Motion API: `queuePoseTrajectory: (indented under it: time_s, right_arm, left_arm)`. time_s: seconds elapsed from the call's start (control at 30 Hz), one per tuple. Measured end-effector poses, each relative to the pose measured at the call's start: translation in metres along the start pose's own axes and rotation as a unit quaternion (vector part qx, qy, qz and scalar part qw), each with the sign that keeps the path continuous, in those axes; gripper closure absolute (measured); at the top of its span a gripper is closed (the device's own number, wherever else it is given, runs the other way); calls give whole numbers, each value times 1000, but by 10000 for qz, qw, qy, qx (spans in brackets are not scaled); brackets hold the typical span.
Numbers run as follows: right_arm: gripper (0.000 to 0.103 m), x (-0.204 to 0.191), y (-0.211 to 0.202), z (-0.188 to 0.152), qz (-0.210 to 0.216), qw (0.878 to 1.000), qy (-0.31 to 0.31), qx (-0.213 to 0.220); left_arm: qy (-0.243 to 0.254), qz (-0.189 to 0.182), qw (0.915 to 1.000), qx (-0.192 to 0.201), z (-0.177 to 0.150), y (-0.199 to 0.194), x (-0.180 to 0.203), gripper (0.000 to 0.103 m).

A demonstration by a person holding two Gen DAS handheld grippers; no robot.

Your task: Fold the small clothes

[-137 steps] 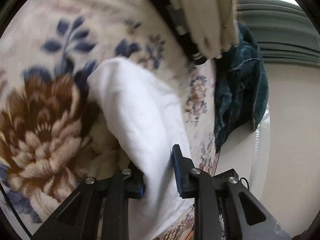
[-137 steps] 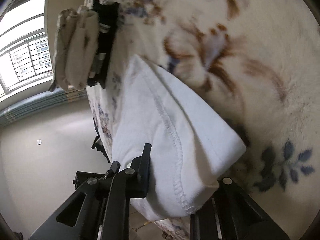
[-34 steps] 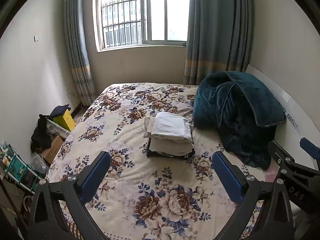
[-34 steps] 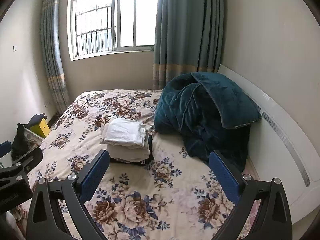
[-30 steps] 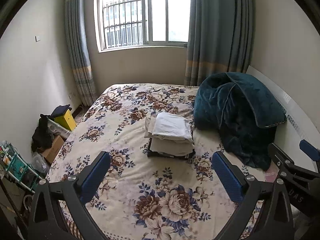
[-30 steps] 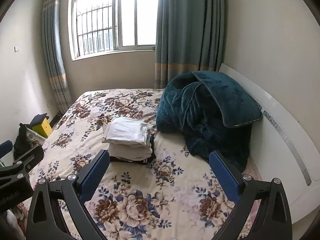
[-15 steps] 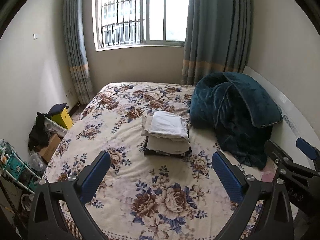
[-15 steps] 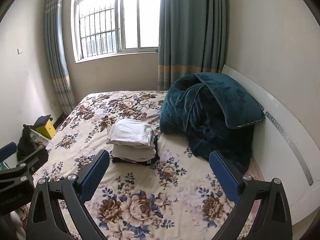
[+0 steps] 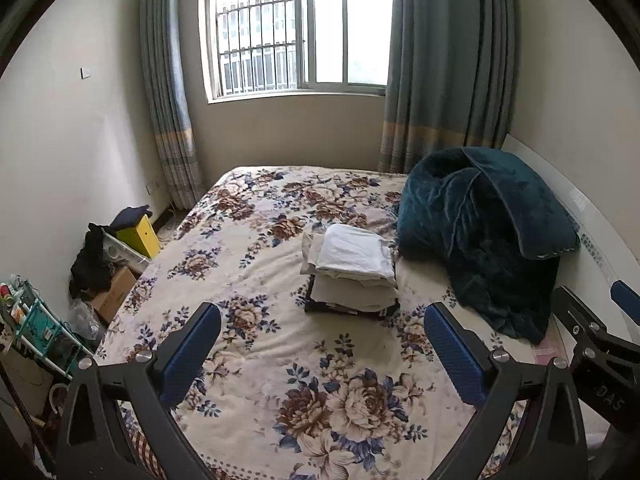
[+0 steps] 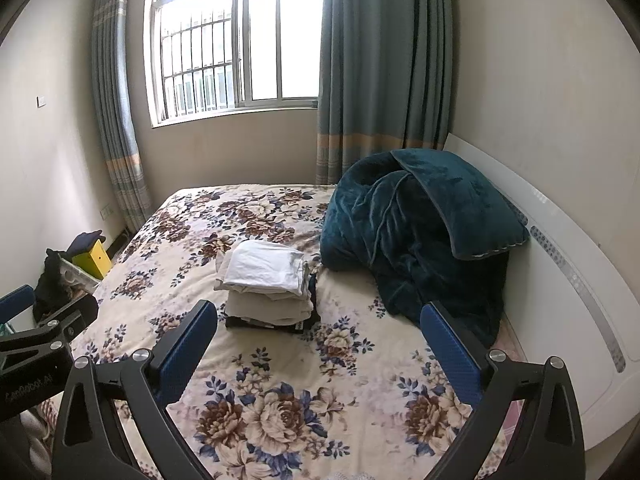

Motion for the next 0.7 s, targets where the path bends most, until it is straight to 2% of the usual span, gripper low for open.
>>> queuePoseTrajectory:
  time_s: [0.1, 0.7]
  right_arm:
    - [0, -3, 2, 2, 17, 10000, -27, 8]
    - [0, -13, 9, 4, 48, 10000, -25, 25]
  left_arm:
    - [-17, 137, 9999, 87, 2, -2, -5, 0]
    - [13, 231, 9994, 252, 3, -2, -10, 0]
Point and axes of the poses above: each gripper's, at about its wrist camera, not at the fingertips, and y roughly the way its jaws point, x to its right, z to its top, the point moved 8 cm from there along y, roughly the way its jaws point, and after that the axes turned 7 degrees about z, right-handed, at the moved point
